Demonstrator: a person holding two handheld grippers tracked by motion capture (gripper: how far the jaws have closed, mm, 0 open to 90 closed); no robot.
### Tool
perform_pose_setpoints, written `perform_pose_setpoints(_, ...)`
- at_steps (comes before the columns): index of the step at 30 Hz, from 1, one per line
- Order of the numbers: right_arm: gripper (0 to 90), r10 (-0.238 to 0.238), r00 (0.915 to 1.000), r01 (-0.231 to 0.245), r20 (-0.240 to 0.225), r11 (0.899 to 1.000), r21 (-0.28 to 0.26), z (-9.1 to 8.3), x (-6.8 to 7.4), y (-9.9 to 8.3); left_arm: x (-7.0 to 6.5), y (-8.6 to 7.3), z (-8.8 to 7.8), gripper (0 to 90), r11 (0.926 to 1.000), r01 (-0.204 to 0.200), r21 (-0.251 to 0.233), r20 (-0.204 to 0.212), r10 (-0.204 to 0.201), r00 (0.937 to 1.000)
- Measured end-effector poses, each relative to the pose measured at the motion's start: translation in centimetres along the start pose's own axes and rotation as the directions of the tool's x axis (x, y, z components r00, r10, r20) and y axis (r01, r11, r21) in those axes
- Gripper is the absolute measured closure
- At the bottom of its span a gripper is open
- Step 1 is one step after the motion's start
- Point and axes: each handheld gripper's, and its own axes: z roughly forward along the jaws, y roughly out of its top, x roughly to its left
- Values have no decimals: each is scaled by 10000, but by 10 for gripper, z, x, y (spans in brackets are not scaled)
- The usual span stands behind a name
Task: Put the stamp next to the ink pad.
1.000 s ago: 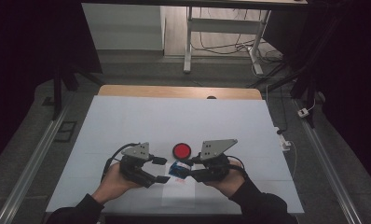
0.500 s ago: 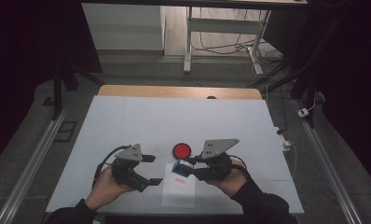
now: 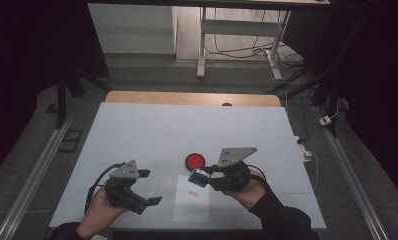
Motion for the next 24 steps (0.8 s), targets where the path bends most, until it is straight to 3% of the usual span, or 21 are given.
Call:
perform_pose_setpoints(10,688,220,9992,-226,333,9996,183,-2,-7,-5,-2,-20,-15,12,9995,313,98,-782,-305,9965)
perform_pose_setpoints(24,688,396,9915,-473,1238,9970,606,-5,-22,-16,-6,-47,-39,0,9956,937,-53,-1718,-932,9807)
